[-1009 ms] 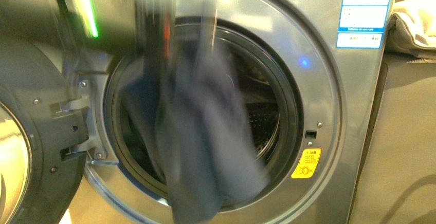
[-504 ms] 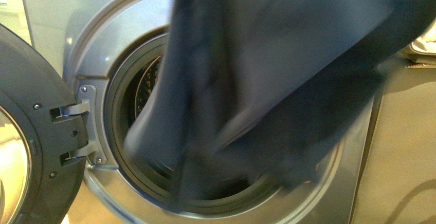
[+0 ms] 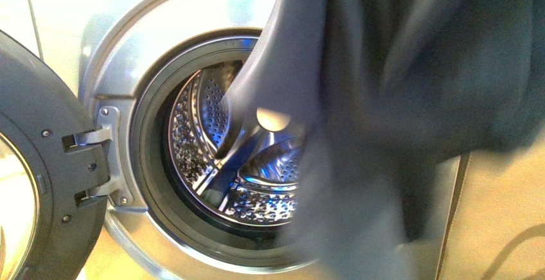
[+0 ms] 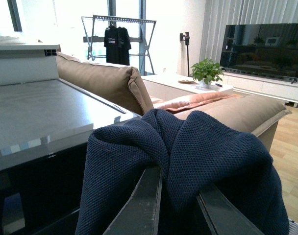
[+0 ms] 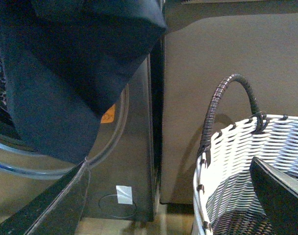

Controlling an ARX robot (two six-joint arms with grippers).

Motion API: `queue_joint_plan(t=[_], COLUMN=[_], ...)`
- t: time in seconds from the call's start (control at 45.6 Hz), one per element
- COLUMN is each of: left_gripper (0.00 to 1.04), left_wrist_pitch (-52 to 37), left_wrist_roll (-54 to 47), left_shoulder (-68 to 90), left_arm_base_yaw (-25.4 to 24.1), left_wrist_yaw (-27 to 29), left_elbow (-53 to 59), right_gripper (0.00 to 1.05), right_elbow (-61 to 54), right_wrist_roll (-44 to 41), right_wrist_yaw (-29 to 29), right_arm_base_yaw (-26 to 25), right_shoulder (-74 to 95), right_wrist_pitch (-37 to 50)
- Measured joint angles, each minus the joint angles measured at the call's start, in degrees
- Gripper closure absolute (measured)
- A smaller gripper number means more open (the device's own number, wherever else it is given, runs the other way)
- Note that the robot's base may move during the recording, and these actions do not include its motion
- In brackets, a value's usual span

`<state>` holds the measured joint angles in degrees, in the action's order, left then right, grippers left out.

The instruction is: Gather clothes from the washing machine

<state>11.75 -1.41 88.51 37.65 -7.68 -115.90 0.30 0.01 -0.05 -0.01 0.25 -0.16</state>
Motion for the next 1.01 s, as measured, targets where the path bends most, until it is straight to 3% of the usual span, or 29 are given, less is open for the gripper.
queue_joint_plan(t=[0.417, 0.46, 0.504, 0.526, 0.592, 0.658, 0.833, 1.009], left_gripper=[0.95, 0.95, 0.95, 0.95, 0.95, 0.95, 0.95, 0.95], left_wrist_pitch=[1.0, 1.0, 1.0, 1.0, 1.0, 1.0, 1.0, 1.0], left_wrist_roll=[0.0, 0.0, 0.0, 0.0, 0.0, 0.0, 0.0, 0.0], left_shoulder=[0.3, 0.3, 0.3, 0.3, 0.3, 0.3, 0.3, 0.3], left_arm_base_yaw=[0.3, 0.3, 0.3, 0.3, 0.3, 0.3, 0.3, 0.3], left_wrist_yaw=[0.4, 0.4, 0.4, 0.4, 0.2, 0.2, 0.2, 0.2], left_elbow=[-1.0, -1.0, -1.0, -1.0, -1.0, -1.0, -1.0, -1.0], right_gripper=[0.08, 0.08, 0.08, 0.08, 0.08, 0.08, 0.08, 0.08], right_elbow=[0.0, -0.2, -0.3, -0.2, -0.1, 0.1, 5.1, 16.2], right_wrist_roll=[0.0, 2.3, 6.6, 11.3, 20.7, 24.9, 27.9, 26.4], right_wrist_yaw=[0.0, -5.3, -17.1, -25.8, -42.2, -49.0, -51.5, -48.2], right_arm_base_yaw=[0.0, -1.6, -5.8, -9.6, -17.5, -20.9, -22.7, -18.6], right_shoulder=[0.0, 1.0, 3.8, 6.1, 10.4, 13.0, 21.9, 30.8], right_wrist_pitch=[0.0, 2.6, 9.9, 15.6, 25.9, 30.3, 39.1, 42.5])
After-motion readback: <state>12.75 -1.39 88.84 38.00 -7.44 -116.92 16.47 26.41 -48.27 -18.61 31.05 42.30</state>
